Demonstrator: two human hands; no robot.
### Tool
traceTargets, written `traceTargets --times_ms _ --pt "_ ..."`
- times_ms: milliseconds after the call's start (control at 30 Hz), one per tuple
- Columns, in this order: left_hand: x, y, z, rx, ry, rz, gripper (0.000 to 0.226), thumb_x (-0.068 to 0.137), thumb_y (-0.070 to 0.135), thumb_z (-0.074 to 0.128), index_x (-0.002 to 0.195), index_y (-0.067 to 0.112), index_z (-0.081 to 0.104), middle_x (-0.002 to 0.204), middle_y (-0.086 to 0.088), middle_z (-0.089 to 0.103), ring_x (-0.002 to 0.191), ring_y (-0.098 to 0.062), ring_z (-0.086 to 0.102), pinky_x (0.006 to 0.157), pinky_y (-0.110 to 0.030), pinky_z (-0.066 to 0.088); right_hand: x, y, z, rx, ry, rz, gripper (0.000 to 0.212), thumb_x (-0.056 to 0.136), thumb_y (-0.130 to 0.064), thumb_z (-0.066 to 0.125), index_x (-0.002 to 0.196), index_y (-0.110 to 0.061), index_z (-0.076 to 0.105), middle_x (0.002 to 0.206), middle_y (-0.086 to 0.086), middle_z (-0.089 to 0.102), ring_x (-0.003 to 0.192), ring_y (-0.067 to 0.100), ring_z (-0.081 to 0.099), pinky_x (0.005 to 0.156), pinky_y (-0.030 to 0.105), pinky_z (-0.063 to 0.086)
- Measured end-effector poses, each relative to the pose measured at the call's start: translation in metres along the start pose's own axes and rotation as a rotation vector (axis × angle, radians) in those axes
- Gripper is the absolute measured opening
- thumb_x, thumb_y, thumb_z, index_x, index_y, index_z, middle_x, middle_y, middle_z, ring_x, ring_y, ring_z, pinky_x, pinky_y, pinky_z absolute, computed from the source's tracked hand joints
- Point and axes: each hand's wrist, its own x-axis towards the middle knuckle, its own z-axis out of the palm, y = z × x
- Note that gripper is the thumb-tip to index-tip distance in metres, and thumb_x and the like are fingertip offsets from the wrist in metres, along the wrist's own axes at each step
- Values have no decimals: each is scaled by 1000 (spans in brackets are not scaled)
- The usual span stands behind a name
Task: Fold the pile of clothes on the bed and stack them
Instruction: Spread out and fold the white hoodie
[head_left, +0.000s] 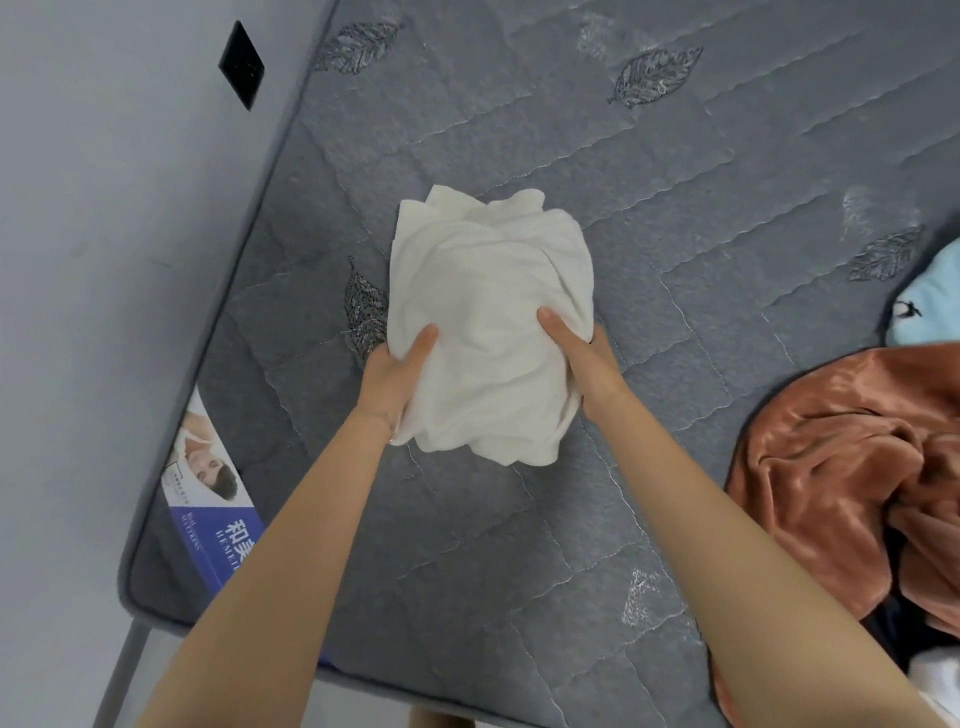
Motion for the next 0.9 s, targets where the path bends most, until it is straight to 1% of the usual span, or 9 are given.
traceTargets --times_ms 67,167,267,333,500,633,733,833,900 --pt "-9 4 -3 -62 -40 -31 42 86 41 71 117 13 64 108 3 69 97 -10 66 76 -20 53 -10 2 -3 37 17 5 67 74 -42 84 129 -21 52 121 -6 65 108 10 64 84 26 53" --pt "-27 3 -7 -75 -61 -45 44 84 38 75 117 11 66 110 -2 71 100 -16 68 83 -29 55 -34 10 -11 78 9 18 59 77 -34 82 128 -20 54 122 -4 67 107 11 66 90 29 54" --pt "-46 -1 -11 -15 -87 -6 38 84 34 75 115 13 67 108 1 71 97 -12 68 75 -23 55 -68 24 -20 125 -10 38 44 83 -27 77 121 -26 55 120 -6 67 107 10 66 89 28 54" --pt "-58 0 -14 61 -133 42 29 86 32 74 111 17 67 103 7 70 91 -6 67 70 -18 54 -90 41 -29 159 -37 55 41 85 -24 75 122 -28 57 120 -7 69 108 9 66 91 29 54" --pt "-72 13 -15 358 -285 182 27 88 30 72 111 17 67 100 11 69 87 0 65 72 -18 52 -138 85 -39 250 -98 133 68 79 -27 79 139 -22 47 130 -4 65 120 14 61 106 38 46" --pt "-66 15 -12 634 -318 308 38 76 49 75 101 22 67 99 7 69 96 -15 65 89 -38 52 -152 114 -33 269 -105 195 65 84 -24 75 142 -21 46 130 -5 65 118 13 62 101 35 50" --pt "-63 3 -15 978 -163 421 44 72 66 56 90 27 61 96 3 65 100 -26 60 94 -43 43 -147 122 -29 143 -60 261 80 75 -40 82 143 -21 44 128 -7 65 113 11 63 86 29 55" --pt "-63 -22 -29 997 62 518 55 88 55 58 128 18 58 125 -9 60 120 -33 50 101 -47 34 -136 112 -31 6 216 170 119 63 -44 89 154 -20 15 149 -4 39 135 15 42 111 39 39" --pt "-71 -38 -38 853 225 512 58 94 41 61 141 10 46 140 -17 50 131 -36 41 108 -47 30 -127 97 -35 -147 311 -40 123 66 -40 89 156 -21 7 160 -2 20 146 14 22 120 38 23"
